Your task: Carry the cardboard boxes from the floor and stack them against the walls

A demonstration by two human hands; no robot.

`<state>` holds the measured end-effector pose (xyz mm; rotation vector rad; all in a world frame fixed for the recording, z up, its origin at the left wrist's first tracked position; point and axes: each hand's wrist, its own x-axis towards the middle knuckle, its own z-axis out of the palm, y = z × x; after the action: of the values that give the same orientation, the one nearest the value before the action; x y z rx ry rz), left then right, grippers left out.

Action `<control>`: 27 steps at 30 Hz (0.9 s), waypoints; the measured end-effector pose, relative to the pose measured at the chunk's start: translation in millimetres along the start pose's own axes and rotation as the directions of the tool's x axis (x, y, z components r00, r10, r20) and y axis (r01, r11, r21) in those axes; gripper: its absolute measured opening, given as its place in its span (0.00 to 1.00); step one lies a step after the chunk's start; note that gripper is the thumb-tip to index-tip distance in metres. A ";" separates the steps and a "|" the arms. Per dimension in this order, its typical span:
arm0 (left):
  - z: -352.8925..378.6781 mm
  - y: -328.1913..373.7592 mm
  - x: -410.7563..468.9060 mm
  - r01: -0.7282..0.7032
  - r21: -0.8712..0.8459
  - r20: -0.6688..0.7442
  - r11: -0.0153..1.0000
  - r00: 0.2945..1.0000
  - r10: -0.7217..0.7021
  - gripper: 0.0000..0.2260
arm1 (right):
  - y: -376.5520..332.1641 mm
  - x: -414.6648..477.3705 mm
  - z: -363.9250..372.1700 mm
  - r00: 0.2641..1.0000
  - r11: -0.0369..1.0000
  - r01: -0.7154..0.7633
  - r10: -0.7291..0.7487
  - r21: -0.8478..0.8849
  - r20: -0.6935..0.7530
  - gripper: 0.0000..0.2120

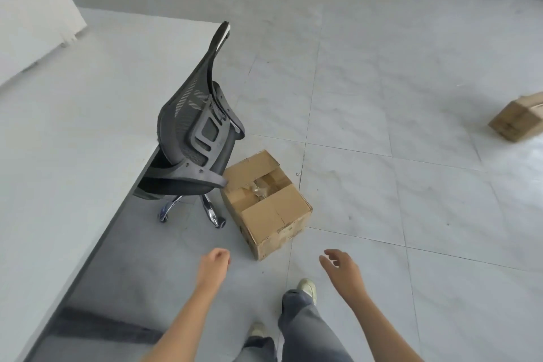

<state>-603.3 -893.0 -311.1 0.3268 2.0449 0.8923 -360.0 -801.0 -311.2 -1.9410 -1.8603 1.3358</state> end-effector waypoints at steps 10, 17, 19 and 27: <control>43.6 70.8 91.7 0.086 0.052 -0.068 0.995 0.994 -0.082 0.08 | -34.0 140.1 -33.0 0.996 0.996 -0.023 0.030 -0.082 0.087 0.18; 88.6 84.7 163.3 0.266 -0.010 -0.081 0.964 0.961 -0.266 0.15 | -39.1 241.1 -43.0 0.963 0.979 -0.115 0.151 -0.167 0.222 0.18; 96.3 77.0 185.8 0.298 0.025 -0.092 0.954 0.951 -0.295 0.16 | -33.7 266.7 -36.7 0.949 0.972 -0.139 0.186 -0.191 0.253 0.18; 131.0 49.1 288.5 0.343 -0.015 -0.123 0.939 0.932 -0.342 0.15 | -2.8 371.7 16.9 0.937 0.964 -0.176 0.227 -0.202 0.266 0.19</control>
<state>-675.9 -645.8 -501.9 -0.0866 2.1322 0.7028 -432.0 -488.7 -500.3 -2.1767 -2.0107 1.6445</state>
